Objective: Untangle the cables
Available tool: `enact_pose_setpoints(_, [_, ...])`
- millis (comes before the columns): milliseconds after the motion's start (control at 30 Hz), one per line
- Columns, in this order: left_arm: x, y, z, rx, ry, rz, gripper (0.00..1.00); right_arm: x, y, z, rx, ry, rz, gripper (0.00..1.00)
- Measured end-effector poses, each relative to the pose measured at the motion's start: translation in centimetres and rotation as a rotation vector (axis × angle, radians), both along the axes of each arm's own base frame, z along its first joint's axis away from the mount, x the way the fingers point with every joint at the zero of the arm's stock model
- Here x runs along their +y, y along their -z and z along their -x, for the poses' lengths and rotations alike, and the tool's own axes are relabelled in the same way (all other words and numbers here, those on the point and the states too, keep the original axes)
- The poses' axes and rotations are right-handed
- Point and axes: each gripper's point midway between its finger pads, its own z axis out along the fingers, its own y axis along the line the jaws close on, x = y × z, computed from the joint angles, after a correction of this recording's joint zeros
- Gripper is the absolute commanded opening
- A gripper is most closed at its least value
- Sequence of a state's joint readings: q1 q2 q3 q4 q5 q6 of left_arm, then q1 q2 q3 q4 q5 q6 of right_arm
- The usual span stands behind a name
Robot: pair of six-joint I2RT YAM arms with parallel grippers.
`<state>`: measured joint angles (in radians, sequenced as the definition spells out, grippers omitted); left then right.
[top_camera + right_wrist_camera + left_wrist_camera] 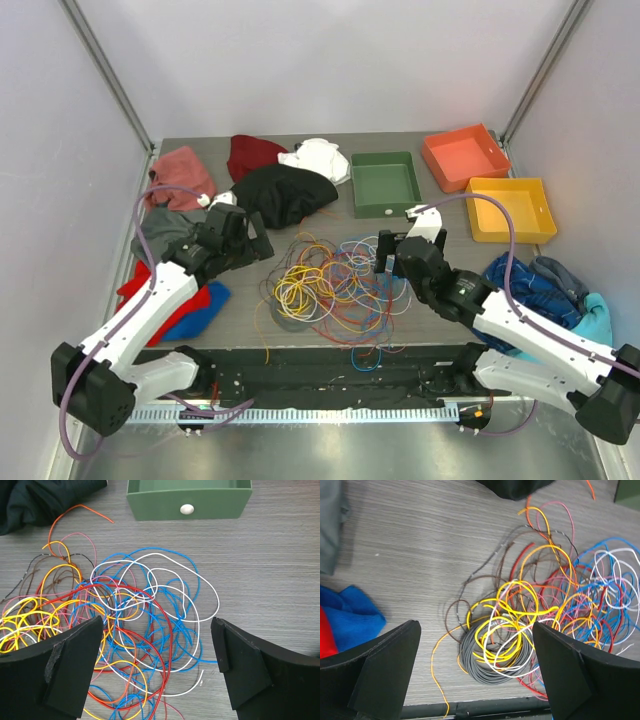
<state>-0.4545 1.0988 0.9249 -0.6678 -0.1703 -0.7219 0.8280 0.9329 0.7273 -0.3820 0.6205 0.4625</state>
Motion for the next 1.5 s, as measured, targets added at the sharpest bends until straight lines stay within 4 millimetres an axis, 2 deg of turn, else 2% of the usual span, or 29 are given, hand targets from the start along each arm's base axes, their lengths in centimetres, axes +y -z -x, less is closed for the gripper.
enact_pose_setpoints(100, [-1.4,0.3,0.3,0.002,0.054,-0.015,1.00,-0.1,-0.4,0.1,-0.010,0.000,-0.012,0.97])
enact_pose_setpoints(200, [-3.8,1.2,0.8,0.014,0.173,-0.043,1.00,-0.1,-0.3,0.1,-0.009,-0.001,-0.010,0.97])
enact_pose_setpoints(300, [-6.4,2.6,1.3,0.050,0.294,-0.093,1.00,-0.1,0.1,0.2,-0.005,-0.002,-0.007,0.97])
enact_pose_setpoints(433, [-8.9,5.1,1.3,0.110,0.382,-0.158,1.00,-0.3,0.4,0.3,-0.001,-0.003,-0.004,0.97])
enact_pose_setpoints(533, [-9.3,7.4,1.1,0.161,0.395,-0.194,1.00,-0.4,0.5,0.5,-0.004,-0.004,-0.007,0.97])
enact_pose_setpoints(700, [-10.0,9.3,0.2,0.205,0.397,-0.222,0.99,-0.4,0.0,0.5,-0.017,-0.006,-0.023,0.97])
enact_pose_setpoints(767, [-10.4,9.8,-0.3,0.212,0.395,-0.229,0.94,-0.4,0.0,0.5,-0.019,-0.006,-0.026,0.97])
enact_pose_setpoints(800, [-10.5,10.0,-0.5,0.213,0.393,-0.234,0.85,-0.4,0.1,0.6,-0.018,-0.007,-0.026,0.97])
enact_pose_setpoints(867, [-10.6,10.2,-0.9,0.211,0.389,-0.240,0.74,-0.4,0.3,0.6,-0.015,-0.009,-0.024,0.97])
enact_pose_setpoints(900, [-10.6,10.2,-1.0,0.208,0.387,-0.242,0.57,-0.4,0.4,0.6,-0.012,-0.010,-0.023,0.97])
enact_pose_setpoints(933, [-10.7,10.2,-1.1,0.206,0.387,-0.245,0.48,-0.4,0.5,0.7,-0.011,-0.011,-0.022,0.97])
enact_pose_setpoints(967, [-10.7,10.2,-1.3,0.203,0.382,-0.245,0.25,-0.4,0.5,0.7,-0.010,-0.011,-0.022,0.97])
enact_pose_setpoints(1033, [-10.7,10.0,-1.6,0.191,0.383,-0.252,0.00,-0.4,0.5,0.6,-0.011,-0.011,-0.023,0.97])
enact_pose_setpoints(1200, [-10.3,9.4,-2.2,0.162,0.356,-0.270,0.00,-0.4,0.5,0.6,-0.012,-0.012,-0.024,0.97])
enact_pose_setpoints(1300, [-10.0,7.7,-2.5,0.118,0.343,-0.268,0.00,-0.4,0.5,0.6,-0.012,-0.012,-0.025,0.96])
enact_pose_setpoints(1400, [-9.7,4.2,-2.7,0.026,0.330,-0.236,0.00,-0.3,0.4,0.7,-0.014,-0.014,-0.029,0.96])
enact_pose_setpoints(1500, [-9.4,-0.5,-2.6,-0.087,0.325,-0.184,0.00,-0.4,0.1,0.7,-0.022,-0.015,-0.039,0.96])
